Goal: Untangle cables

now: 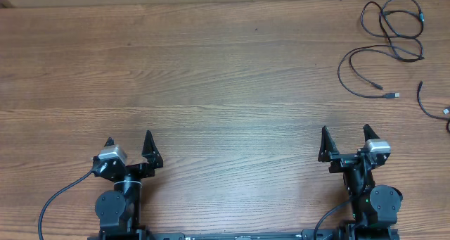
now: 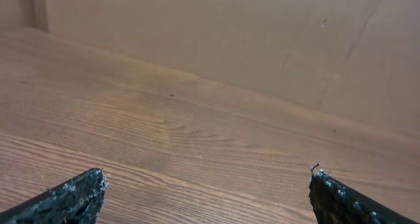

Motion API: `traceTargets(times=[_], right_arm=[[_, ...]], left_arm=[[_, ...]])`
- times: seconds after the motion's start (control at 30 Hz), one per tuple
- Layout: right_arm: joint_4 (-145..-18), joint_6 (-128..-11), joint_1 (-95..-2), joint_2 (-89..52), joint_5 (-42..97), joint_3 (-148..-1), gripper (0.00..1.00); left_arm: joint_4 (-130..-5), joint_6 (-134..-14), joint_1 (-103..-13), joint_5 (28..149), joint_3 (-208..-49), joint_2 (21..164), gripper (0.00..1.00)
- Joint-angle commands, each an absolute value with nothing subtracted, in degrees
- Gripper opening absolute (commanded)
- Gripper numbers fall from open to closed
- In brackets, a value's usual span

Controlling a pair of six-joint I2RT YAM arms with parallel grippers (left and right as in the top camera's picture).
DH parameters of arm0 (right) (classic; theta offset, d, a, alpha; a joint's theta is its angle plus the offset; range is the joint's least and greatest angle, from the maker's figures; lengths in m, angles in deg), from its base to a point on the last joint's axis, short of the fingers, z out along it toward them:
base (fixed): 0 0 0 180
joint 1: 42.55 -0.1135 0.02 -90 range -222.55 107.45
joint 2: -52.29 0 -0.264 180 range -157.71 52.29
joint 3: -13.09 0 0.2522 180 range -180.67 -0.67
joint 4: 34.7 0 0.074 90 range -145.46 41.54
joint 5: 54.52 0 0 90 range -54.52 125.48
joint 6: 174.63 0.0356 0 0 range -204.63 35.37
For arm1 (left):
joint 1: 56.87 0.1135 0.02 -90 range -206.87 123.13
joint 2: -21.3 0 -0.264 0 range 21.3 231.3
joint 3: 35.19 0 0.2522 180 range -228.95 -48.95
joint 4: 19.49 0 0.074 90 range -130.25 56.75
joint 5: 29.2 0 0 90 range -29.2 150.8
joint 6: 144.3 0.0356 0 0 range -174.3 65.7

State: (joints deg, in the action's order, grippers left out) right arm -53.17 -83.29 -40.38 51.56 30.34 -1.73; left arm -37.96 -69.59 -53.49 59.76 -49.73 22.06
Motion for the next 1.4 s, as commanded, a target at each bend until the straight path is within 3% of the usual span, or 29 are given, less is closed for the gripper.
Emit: traceTargets(times=[0.0, 1.13, 1.37], right_arm=[[-52.89, -82.96, -40.23, 52.13, 30.29, -1.12, 1.00], [-52.89, -82.96, -40.23, 52.13, 30.29, -1.12, 1.00], [-52.89, -82.96, -40.23, 52.13, 30.29, -1.12, 1.00]], left_arm=[[-37.70, -65.61, -53.93, 60.81, -49.27, 21.49, 1.00], [-37.66, -65.39, -53.84, 60.22, -49.27, 21.56, 1.00], [-37.70, -52.41, -53.89, 61.91, -49.27, 21.56, 1.00]])
